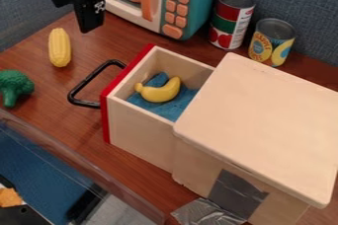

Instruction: Close the drawer

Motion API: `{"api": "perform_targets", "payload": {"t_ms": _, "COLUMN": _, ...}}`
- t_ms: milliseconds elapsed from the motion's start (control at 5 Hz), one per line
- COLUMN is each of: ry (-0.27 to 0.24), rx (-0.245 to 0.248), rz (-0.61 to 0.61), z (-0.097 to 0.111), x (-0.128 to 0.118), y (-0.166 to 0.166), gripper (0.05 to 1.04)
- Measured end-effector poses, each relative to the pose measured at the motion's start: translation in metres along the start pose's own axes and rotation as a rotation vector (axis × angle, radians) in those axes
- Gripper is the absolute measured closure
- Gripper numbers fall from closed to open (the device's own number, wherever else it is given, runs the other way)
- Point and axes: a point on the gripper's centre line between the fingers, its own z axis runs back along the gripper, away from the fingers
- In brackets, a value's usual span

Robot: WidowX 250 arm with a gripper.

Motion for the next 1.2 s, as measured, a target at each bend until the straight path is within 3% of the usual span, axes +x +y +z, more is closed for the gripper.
{"api": "perform_targets", "payload": {"t_ms": 200, "ry": 0.017, "rx": -0.013, "rz": -0.019, "z": -0.006, "x": -0.002, "y": -0.001, "gripper": 0.084}}
{"api": "perform_targets", "payload": {"t_ms": 600, "ry": -0.028, "rx": 0.004, "rz": -0.384, "z": -0.017, "x": -0.015, "y": 0.024, "gripper": 0.084}}
{"api": "perform_targets", "payload": {"t_ms": 1200, "ry": -0.058, "rx": 0.029, "rz": -0.672, "z": -0.025, "x": -0.02, "y": 0.027, "gripper": 0.084}}
